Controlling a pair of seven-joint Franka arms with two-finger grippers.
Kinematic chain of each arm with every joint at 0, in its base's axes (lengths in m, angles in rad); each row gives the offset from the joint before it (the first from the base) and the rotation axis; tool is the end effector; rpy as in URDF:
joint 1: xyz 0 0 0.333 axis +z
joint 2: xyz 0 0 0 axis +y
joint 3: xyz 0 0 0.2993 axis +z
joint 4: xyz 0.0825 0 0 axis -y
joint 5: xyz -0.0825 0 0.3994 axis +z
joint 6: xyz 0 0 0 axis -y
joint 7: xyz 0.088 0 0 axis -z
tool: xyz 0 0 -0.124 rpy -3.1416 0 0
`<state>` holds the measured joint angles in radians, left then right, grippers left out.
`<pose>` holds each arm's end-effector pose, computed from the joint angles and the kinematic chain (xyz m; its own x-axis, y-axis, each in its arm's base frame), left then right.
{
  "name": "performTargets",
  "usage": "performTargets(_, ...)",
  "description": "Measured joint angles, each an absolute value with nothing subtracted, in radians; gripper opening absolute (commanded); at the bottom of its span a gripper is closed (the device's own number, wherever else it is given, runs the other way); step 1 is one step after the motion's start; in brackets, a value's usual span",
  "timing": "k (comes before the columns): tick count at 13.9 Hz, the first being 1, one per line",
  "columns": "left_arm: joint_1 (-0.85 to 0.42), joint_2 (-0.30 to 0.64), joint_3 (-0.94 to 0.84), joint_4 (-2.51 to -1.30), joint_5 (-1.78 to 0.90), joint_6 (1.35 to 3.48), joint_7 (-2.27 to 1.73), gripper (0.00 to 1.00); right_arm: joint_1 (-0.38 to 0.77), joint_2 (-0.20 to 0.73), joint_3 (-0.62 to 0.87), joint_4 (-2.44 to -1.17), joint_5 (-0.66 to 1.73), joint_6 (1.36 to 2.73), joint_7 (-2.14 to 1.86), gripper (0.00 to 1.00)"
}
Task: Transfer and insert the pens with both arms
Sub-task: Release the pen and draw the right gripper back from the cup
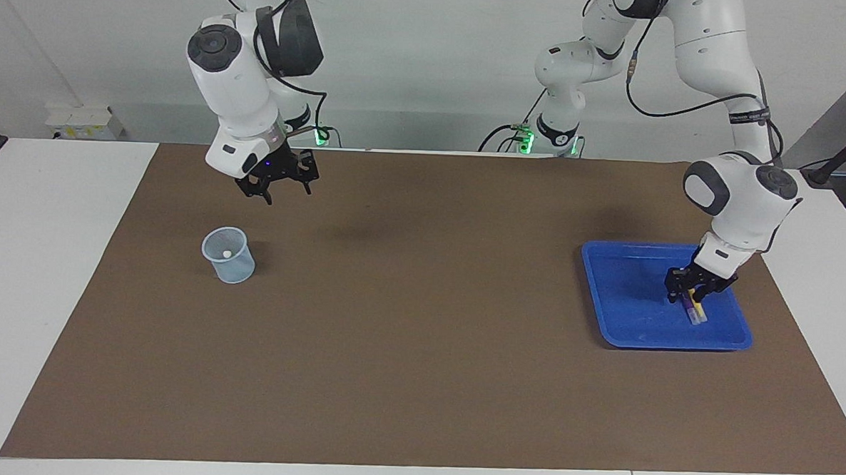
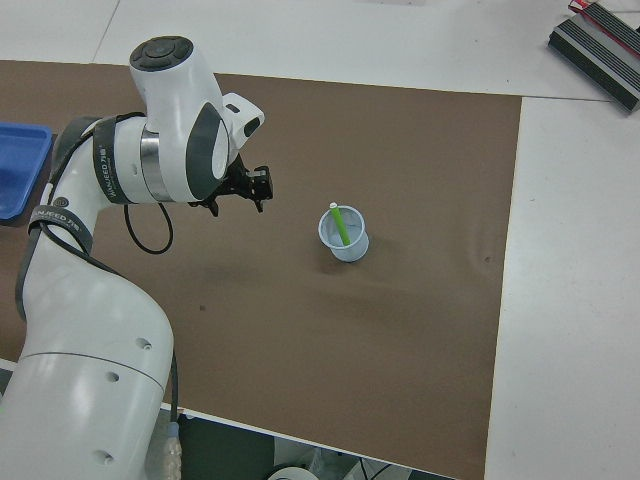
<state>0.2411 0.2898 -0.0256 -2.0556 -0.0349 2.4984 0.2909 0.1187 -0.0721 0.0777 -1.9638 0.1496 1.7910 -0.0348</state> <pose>0.5994 0.1312 0.2668 0.9868 -0.0478 0.1548 -0.0464 -0.9988 -0.0127 0.5278 0.1211 0.4584 0.9758 0.1953 -0.0981 0.1808 -0.9736 -0.1394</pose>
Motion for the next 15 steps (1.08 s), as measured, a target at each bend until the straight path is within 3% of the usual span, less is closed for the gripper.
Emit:
performTargets(4,0.255,0.301,-0.026,-2.050,-0.034,2.516,0.306,0.61,0.144,-0.072,0.080,-1.963,0.267,1.791,0.198,1.00)
performTargets(15,0.255,0.341,-0.038,-2.050,-0.034,2.547,0.288,0.60,0.202,-0.072,0.082,-1.963,0.462,1.886,0.658,1.00)
